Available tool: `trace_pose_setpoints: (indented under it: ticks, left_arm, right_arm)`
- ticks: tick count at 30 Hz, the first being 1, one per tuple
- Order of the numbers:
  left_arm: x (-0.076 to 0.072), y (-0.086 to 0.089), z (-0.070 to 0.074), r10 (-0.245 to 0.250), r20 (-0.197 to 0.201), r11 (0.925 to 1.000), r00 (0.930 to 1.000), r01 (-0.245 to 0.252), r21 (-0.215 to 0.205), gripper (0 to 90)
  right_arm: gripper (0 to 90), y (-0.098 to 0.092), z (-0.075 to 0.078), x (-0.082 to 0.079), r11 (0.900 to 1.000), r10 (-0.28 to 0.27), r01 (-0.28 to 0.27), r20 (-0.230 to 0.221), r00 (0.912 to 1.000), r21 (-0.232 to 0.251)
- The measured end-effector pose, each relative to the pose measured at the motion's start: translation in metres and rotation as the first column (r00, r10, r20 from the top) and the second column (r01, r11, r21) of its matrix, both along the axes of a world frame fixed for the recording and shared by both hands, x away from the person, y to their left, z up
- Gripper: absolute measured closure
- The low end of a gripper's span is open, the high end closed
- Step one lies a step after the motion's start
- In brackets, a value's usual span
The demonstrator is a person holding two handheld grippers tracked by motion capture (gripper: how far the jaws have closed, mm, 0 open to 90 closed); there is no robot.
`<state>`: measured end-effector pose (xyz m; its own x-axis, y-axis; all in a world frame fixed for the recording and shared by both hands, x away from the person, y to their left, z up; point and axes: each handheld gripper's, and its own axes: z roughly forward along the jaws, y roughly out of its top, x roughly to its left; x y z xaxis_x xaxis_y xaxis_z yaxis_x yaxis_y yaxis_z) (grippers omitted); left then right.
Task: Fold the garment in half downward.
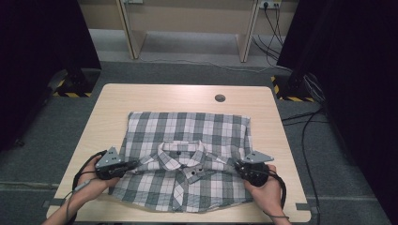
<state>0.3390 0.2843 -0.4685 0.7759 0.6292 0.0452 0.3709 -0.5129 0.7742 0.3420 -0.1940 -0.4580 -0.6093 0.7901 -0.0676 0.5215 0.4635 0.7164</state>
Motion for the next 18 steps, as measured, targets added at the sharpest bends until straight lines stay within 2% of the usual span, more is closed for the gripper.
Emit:
trace_pose_setpoints:
  ticks: [6,12,18]
  left_arm:
    - [0.003,-0.004,-0.005,0.008,-0.037,0.9998,0.9993,-0.007,0.016,87.8]
    - [0.01,-0.013,-0.005,0.006,-0.038,0.9994,0.9992,-0.005,0.035,87.9]
    - [0.026,-0.025,-0.005,0.014,-0.037,0.9991,0.9992,-0.012,0.041,87.9]
  right_arm:
    - [84.4,0.0,-0.007,0.004,1.0,-0.005,0.004,-0.031,0.9995,-0.01]
    - [84.4,-0.003,-0.008,0.014,1.0,-0.021,0.021,-0.033,0.9992,-0.012]
    - [84.3,-0.008,-0.007,0.034,0.998,-0.062,0.061,-0.028,0.9977,-0.024]
